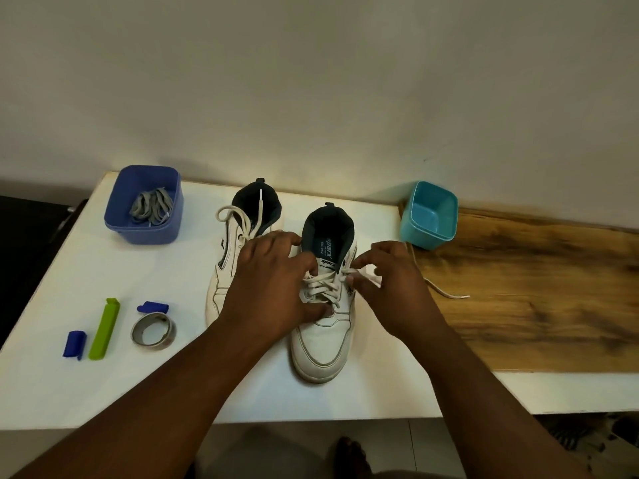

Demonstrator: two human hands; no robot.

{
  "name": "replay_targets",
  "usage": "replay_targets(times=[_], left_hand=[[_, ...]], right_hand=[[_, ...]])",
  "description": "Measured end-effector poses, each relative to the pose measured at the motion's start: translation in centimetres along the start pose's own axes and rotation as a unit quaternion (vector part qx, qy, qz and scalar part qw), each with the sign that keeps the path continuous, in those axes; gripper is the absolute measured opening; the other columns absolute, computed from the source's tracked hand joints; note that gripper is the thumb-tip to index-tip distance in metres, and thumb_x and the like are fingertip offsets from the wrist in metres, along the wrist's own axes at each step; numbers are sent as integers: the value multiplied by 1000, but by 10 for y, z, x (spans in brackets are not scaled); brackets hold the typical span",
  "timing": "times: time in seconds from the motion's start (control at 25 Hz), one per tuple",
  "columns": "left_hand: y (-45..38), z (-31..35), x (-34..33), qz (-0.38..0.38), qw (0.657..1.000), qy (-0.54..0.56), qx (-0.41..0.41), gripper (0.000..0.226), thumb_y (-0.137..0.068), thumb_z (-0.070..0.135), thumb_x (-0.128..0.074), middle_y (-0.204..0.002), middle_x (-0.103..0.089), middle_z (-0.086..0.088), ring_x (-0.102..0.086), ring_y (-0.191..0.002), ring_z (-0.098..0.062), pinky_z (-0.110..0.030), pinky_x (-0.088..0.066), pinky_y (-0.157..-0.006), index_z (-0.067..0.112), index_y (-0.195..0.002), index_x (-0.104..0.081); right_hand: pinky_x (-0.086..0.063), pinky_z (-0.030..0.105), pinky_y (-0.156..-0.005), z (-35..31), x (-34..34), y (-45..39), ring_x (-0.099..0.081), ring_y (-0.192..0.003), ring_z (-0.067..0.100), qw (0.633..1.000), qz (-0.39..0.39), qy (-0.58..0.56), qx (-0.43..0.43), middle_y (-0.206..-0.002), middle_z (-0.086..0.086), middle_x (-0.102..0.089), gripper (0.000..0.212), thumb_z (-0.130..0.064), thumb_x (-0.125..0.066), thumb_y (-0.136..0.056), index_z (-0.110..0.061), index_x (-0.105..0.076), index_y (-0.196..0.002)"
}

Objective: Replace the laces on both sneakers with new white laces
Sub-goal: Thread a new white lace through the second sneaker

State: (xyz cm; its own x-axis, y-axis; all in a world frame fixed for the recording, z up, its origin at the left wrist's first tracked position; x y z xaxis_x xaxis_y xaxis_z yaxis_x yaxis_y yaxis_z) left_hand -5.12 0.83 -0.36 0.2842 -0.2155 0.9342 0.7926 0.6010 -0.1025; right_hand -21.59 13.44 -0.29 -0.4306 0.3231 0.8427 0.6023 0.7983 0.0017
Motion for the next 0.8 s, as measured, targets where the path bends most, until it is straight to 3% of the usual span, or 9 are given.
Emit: replay_targets(times=[0.08,0.12,0.32,0.4,0.52,0.64,0.72,0.8], left_hand=[[0,1,-1,-2,1000,-3,0,64,-62,79,-72,-144,-47,2,-35,-139,-22,-42,-21,-115,39,-110,-63],[0,1,-1,-3,1000,-4,1,64,-62,79,-71,-145,-46,2,-35,-139,-22,-42,-21,-115,39,-111,-63],[1,2,1,-7,1000,-8,4,66,-64,79,-70,-146,-43,2,-32,-140,-21,-40,-19,-116,37,-114,-62],[1,3,2,-8,1000,-10,1,66,-64,78,-71,-144,-44,2,-32,-139,-22,-40,-20,-115,37,-115,-62],[3,2,3,-10,1000,-16,5,66,-64,78,-72,-140,-44,2,-33,-137,-21,-39,-20,-116,37,-115,-62],[5,1,4,-8,1000,-9,2,65,-64,76,-73,-140,-45,2,-32,-138,-22,-39,-19,-116,37,-114,-62],[5,2,4,-10,1000,-5,-2,64,-65,75,-74,-143,-43,1,-29,-140,-23,-39,-17,-117,38,-116,-61],[5,4,3,-16,1000,-2,1,67,-66,73,-75,-149,-39,1,-27,-143,-23,-39,-16,-119,39,-121,-59]], right_hand=[[-55,31,-87,-3,-5,2,-59,-107,13,999,-39,-1,3,-124,-9,-52,11,-33,-77,-92,-34,-65,-94],[-56,31,-85,-3,-2,2,-59,-103,12,1000,-22,-1,6,-118,-11,-53,13,-31,-76,-92,-35,-64,-90],[-50,28,-82,12,32,1,-57,-100,10,972,226,-15,-67,-117,0,-61,12,-27,-79,-90,-22,-71,-97],[-55,32,-85,12,27,-1,-62,-97,14,958,256,-85,-93,-114,3,-64,13,-27,-80,-90,-20,-71,-97],[-59,38,-83,9,9,-7,-67,-92,16,954,209,-164,-140,-104,2,-66,23,-36,-79,-90,-24,-64,-103],[-62,50,-75,11,1,-9,-74,-73,23,950,122,-200,-207,-77,3,-69,38,-56,-73,-87,-20,-60,-87],[-61,41,-66,4,-5,-3,-72,-61,20,946,-14,-211,-247,-68,4,-70,42,-52,-64,-97,-12,-66,-83],[-51,30,-58,-6,-10,5,-67,-62,17,931,-105,-212,-279,-79,4,-72,39,-51,-58,-101,-15,-69,-95]])
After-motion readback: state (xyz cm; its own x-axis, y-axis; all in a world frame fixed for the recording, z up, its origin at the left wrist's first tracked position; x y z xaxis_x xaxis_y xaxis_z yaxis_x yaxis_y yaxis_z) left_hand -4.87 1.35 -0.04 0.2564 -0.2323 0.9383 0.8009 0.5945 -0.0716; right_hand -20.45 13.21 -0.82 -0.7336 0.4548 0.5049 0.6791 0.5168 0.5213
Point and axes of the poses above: each hand's wrist, its own y-axis away from the middle knuckle, its own x-axis out of the back of the hand, z = x × y, the point moved 2 cm from there along -y, towards the middle knuckle
